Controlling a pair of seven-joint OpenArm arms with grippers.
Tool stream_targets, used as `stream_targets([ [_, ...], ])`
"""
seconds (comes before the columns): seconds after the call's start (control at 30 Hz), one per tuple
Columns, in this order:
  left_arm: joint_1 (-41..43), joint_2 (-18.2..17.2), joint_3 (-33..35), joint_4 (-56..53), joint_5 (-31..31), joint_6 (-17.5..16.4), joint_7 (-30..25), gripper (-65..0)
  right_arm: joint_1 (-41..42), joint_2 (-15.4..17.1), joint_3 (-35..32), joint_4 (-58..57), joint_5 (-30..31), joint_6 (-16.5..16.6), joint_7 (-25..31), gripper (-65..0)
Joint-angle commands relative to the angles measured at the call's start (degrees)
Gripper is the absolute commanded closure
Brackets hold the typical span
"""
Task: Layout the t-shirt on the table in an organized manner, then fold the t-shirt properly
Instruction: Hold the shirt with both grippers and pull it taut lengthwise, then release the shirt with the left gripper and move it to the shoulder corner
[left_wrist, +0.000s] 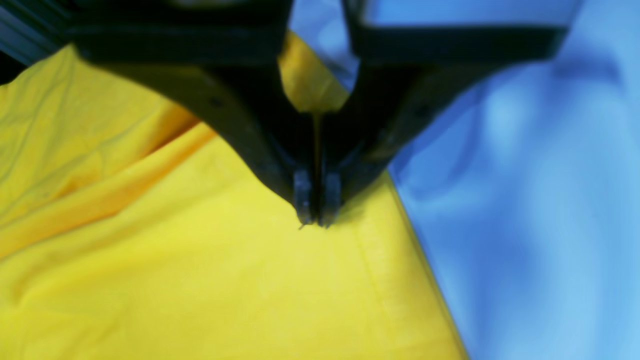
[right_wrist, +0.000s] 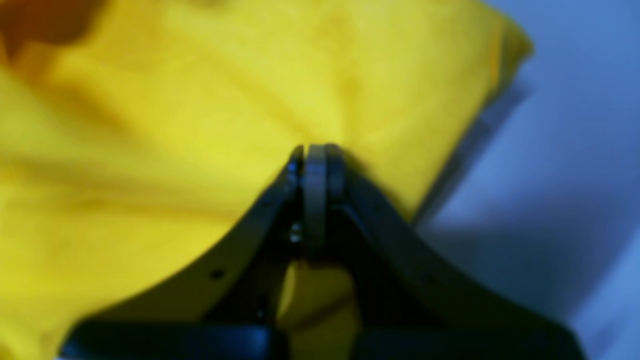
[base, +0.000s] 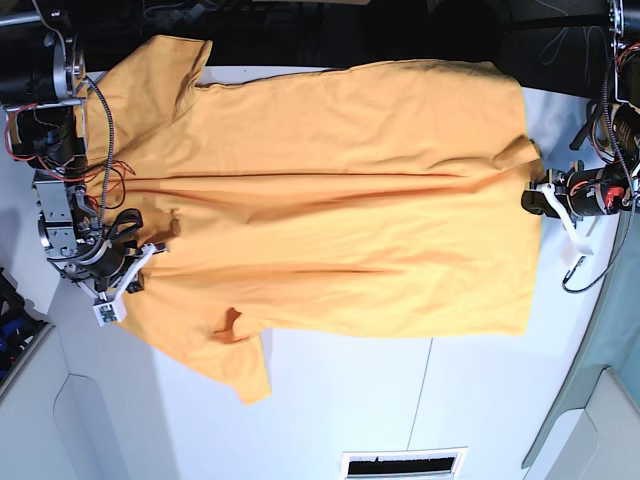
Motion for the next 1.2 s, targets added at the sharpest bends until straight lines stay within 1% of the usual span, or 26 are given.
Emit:
stream_targets([
  [0.0, 1.2, -0.3, 0.4, -0.3, 2.4, 0.0, 4.9, -2.8, 0.1, 1.2, 0.2, 0.2, 0.3, -0.2, -1.7, 0.0],
  [0.07, 1.2, -0.3, 0.4, -0.3, 0.3, -1.0, 4.9, -2.8, -1.0, 2.3, 0.6, 0.2, 2.7, -0.2, -1.7, 0.0],
  [0.2, 1.0, -0.5, 0.4, 1.3, -4.2, -1.0, 4.9, -2.8, -3.6, 2.8, 3.9, 2.0, 4.9, -0.2, -1.7, 0.0],
  [0.3, 1.0, -0.5, 0.4, 4.4, -4.2, -1.0, 5.0, -2.9, -5.3, 2.8, 7.7, 4.9, 7.1, -0.2, -1.9, 0.0],
  [0.4, 1.0, -1.1, 0.4, 8.0, -4.5, -1.0, 4.7, -2.9, -6.4, 2.8, 11.8, 8.8, 9.2, -0.2, -3.8, 0.0],
  [0.5, 1.0, -2.3, 0.4, 12.7, -5.9, -0.9, 4.7, -2.9, -7.4, 2.8, 15.8, 14.4, 12.4, 1.1, -7.9, 0.0],
  [0.6, 1.0, -3.2, 0.4, 16.9, -7.3, 0.5, 4.1, -2.9, -8.9, 2.8, 19.7, 21.0, 16.5, 2.6, -14.2, 0.0],
  [0.7, 1.0, -3.3, 0.4, 19.1, -7.1, 0.7, 3.8, -2.9, -11.6, 2.8, 22.9, 28.5, 19.5, 2.6, -20.6, 0.0],
  [0.8, 1.4, -3.3, 0.4, 19.2, -7.7, 0.6, 3.8, -2.9, -16.4, 2.9, 25.0, 35.4, 22.0, 2.6, -26.5, 0.0],
  [0.83, 1.7, -3.3, 0.4, 19.2, -7.7, -0.4, 3.8, -2.8, -18.5, 2.9, 25.6, 37.4, 22.7, 2.6, -27.6, 0.0],
  [0.9, 2.7, -3.3, 0.4, 19.2, -7.6, -2.6, 2.4, -2.8, -23.4, 2.9, 26.5, 40.8, 23.3, 2.6, -27.8, 0.0],
  [1.03, 5.3, -3.1, 0.4, 19.1, -7.5, -2.6, -0.3, -2.8, -32.0, 2.8, 28.6, 44.0, 25.6, 2.6, -27.5, 0.0],
  [1.1, 6.6, -2.7, 0.4, 19.1, -6.9, -2.6, -0.7, -2.8, -34.7, 2.8, 29.2, 44.0, 25.4, 2.6, -27.1, 0.0],
  [1.17, 7.9, -1.9, 0.4, 18.8, -5.1, -2.6, -2.0, -2.8, -37.0, 2.8, 29.2, 43.9, 25.3, 2.6, -24.7, 0.0],
])
